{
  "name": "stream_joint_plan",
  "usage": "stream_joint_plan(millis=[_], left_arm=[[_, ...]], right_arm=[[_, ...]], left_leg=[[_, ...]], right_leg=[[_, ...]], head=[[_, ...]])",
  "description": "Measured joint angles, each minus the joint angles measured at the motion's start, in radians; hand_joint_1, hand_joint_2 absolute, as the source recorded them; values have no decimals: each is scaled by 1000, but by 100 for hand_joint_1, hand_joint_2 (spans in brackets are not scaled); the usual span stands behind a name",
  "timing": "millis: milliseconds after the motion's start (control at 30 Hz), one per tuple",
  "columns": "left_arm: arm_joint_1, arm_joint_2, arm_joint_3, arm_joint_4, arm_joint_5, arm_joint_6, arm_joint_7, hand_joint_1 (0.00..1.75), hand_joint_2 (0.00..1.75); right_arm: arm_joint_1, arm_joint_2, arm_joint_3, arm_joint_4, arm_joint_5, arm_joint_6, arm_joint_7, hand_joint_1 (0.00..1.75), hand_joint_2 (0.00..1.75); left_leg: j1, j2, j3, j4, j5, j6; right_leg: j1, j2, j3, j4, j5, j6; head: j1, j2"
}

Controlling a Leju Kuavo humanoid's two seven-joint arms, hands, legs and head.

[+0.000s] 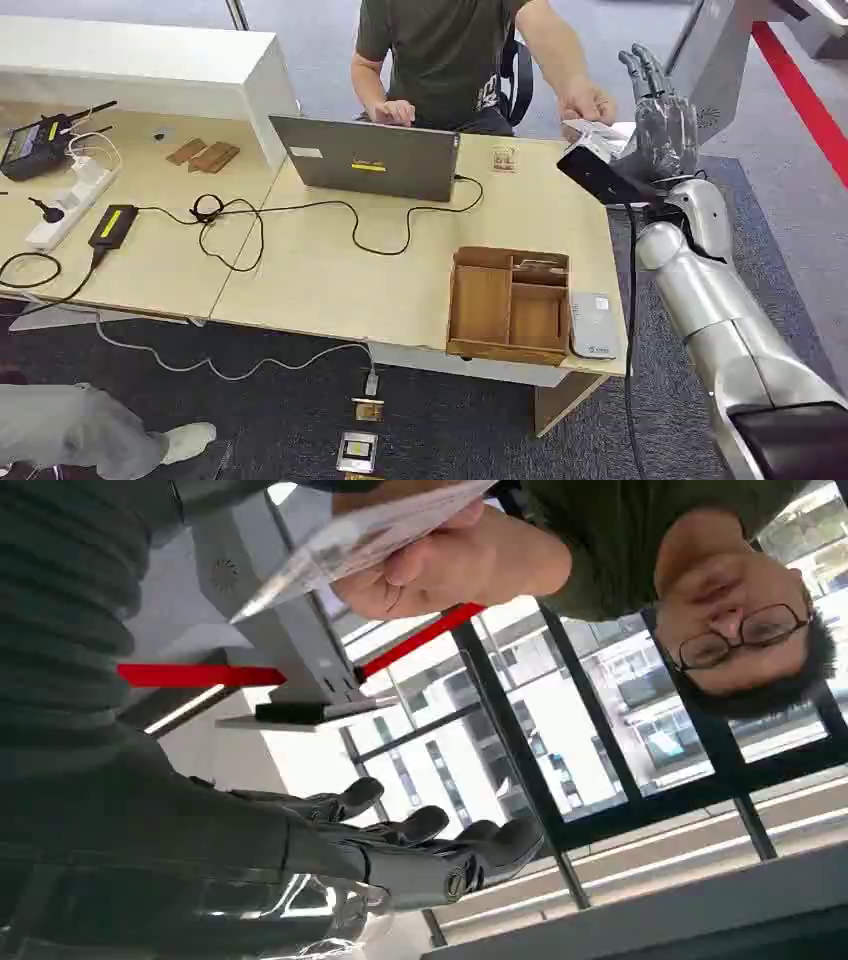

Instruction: Pass the card to the sensor for recognition and then transmit it.

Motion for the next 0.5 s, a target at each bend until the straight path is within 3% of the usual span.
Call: stream_joint_plan(millis=[100,133,500], left_arm=[[1,0,-2,0,1,0,1,0,0],[1,0,-3,0,2,0,2,0,175],[5,0,-10,1,8,0,23,0,175]], right_arm=[[-1,6,10,8,0,0,1,0,175],[-1,7,11,13,0,2,3,0,175],[-4,-2,36,114,51,18,59,0,175]], left_leg=[[0,0,0,0,0,0],[0,0,0,0,0,0],[0,0,0,0,0,0]], right_leg=[[0,0,0,0,0,0],[0,0,0,0,0,0],[0,0,0,0,0,0]], head=[[0,0],[0,0],[1,0]])
